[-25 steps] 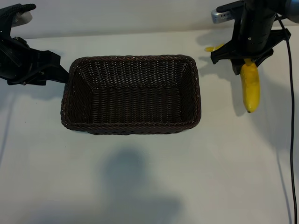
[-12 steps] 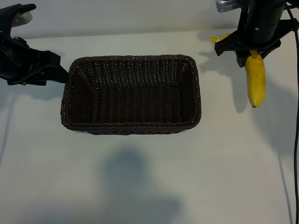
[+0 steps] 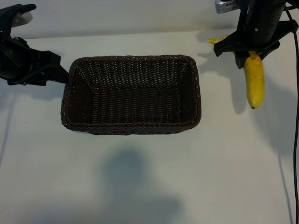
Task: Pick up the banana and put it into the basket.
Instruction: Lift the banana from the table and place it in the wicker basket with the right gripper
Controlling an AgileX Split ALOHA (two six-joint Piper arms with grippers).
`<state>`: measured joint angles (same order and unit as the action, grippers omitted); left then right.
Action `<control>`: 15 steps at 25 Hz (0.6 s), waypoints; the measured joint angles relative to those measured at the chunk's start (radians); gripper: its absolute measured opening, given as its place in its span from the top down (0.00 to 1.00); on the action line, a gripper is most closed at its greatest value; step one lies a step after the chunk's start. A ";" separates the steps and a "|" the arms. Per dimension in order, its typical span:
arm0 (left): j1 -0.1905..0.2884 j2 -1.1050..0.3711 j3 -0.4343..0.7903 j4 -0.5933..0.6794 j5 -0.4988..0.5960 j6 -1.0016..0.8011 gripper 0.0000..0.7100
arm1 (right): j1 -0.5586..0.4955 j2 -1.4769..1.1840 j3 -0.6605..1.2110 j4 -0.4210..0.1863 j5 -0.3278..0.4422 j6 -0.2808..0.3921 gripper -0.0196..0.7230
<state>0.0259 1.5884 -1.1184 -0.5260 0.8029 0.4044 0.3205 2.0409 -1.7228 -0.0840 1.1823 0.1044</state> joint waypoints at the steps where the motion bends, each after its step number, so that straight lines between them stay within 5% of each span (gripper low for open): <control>1: 0.000 0.000 0.000 0.000 0.000 0.000 0.16 | 0.000 0.000 0.000 0.005 0.002 -0.005 0.41; 15: 0.000 0.000 0.000 0.000 0.000 0.003 0.16 | 0.121 0.000 0.000 0.020 0.004 -0.031 0.41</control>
<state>0.0259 1.5884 -1.1184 -0.5260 0.8029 0.4074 0.4411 2.0409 -1.7228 -0.0637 1.1866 0.0732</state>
